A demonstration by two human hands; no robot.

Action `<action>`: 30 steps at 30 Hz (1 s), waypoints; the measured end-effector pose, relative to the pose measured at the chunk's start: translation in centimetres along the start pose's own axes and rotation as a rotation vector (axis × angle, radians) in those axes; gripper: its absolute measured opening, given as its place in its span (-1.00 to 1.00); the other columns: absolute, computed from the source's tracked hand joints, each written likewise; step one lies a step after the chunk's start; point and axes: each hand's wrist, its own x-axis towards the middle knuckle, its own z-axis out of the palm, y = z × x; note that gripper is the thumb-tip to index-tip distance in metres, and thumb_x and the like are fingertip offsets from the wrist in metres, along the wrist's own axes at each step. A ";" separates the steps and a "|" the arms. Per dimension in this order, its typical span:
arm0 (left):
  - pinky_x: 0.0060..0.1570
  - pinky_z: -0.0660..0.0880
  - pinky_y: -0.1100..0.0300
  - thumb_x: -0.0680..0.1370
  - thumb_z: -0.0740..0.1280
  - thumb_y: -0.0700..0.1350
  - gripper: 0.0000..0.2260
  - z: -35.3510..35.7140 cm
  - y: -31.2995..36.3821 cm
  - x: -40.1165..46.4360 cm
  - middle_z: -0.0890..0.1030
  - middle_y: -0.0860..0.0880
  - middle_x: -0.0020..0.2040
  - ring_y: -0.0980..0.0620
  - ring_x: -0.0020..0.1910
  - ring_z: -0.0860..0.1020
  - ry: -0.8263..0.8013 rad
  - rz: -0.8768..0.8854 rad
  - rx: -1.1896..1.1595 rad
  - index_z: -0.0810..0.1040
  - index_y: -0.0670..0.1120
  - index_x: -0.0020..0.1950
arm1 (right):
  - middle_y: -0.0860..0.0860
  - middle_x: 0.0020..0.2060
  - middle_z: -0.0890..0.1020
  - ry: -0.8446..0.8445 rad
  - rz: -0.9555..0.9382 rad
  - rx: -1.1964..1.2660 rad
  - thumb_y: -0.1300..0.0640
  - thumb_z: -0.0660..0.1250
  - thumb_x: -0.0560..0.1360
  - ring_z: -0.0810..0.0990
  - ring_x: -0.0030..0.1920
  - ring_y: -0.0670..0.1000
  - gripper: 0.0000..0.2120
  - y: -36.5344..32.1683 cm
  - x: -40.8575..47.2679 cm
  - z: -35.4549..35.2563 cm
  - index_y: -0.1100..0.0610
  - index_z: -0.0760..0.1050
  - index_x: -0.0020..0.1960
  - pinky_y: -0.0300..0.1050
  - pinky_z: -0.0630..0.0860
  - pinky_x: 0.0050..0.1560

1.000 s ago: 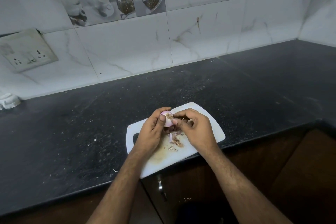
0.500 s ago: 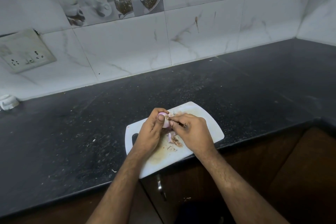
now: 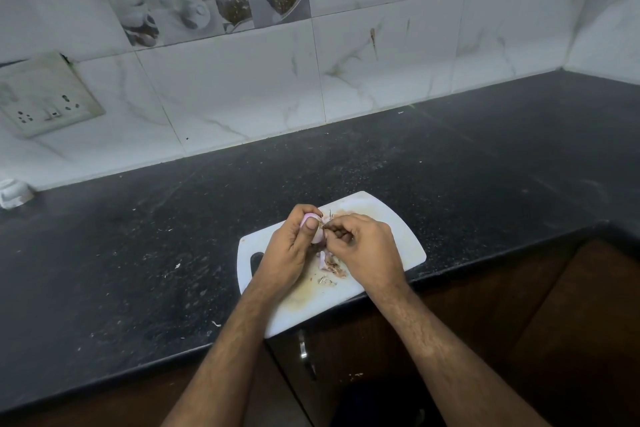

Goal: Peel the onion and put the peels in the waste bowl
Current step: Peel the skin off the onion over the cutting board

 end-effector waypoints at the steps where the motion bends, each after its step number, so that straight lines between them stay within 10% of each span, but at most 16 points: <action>1: 0.05 0.63 0.14 0.68 0.17 0.24 -0.66 0.0 0.0 0.0 0.69 0.06 0.02 0.08 0.01 0.69 -0.005 -0.001 0.002 0.54 0.03 0.20 | -0.14 -0.15 0.70 -0.001 0.008 0.001 0.04 0.50 0.49 0.66 -0.15 -0.14 -0.86 -0.1 0.0 0.0 0.03 0.71 0.02 -0.06 0.67 -0.07; 8: -0.04 0.57 0.30 0.76 0.09 0.15 -0.56 0.2 1.2 -0.3 0.68 0.03 -0.06 0.16 -0.08 0.66 0.092 -0.012 -0.074 0.59 -0.16 0.16 | -0.11 -0.27 0.68 -0.027 0.142 -0.032 0.12 0.45 0.54 0.65 -0.25 -0.10 -0.97 -0.2 0.5 -0.4 0.04 0.68 -0.06 -0.03 0.67 -0.13; 15: -0.30 0.48 0.32 0.73 -0.02 0.18 -0.49 0.6 1.5 -0.2 0.57 -0.07 -0.22 0.21 -0.38 0.54 0.207 -0.122 -0.231 0.48 -0.21 0.19 | -0.10 0.16 0.68 -0.068 0.026 -0.136 0.28 0.23 0.62 0.60 0.17 -0.10 -0.65 -0.6 0.6 -0.6 0.04 0.61 0.31 -0.15 0.55 0.23; 20: -0.32 0.46 0.17 0.68 -0.03 0.33 -0.33 0.0 0.9 0.0 0.59 -0.03 -0.34 0.11 -0.42 0.48 0.199 -0.151 -0.261 0.45 -0.28 0.20 | -0.13 -0.09 0.71 -0.111 0.040 -0.098 -0.01 0.18 0.70 0.65 -0.09 -0.12 -0.75 -0.8 0.3 -0.6 -0.05 0.56 0.27 -0.09 0.60 -0.04; 26: -0.33 0.47 0.20 0.65 -0.04 0.35 -0.32 0.1 1.0 0.0 0.61 -0.01 -0.36 0.10 -0.42 0.48 0.196 -0.155 -0.269 0.48 -0.26 0.13 | -0.21 0.13 0.57 -0.144 -0.037 -0.107 0.21 0.22 0.64 0.59 0.05 -0.18 -0.70 -0.7 0.3 -0.7 -0.04 0.60 0.25 -0.13 0.59 0.07; 30: -0.36 0.45 0.17 0.63 -0.05 0.37 -0.31 0.1 1.2 0.0 0.57 -0.03 -0.39 0.07 -0.44 0.47 0.190 -0.154 -0.286 0.49 -0.24 0.06 | -0.21 0.00 0.66 -0.179 -0.089 -0.057 -0.13 0.21 0.67 0.62 -0.04 -0.18 -0.75 -1.3 -0.2 -1.0 -0.11 0.52 0.28 -0.11 0.60 -0.02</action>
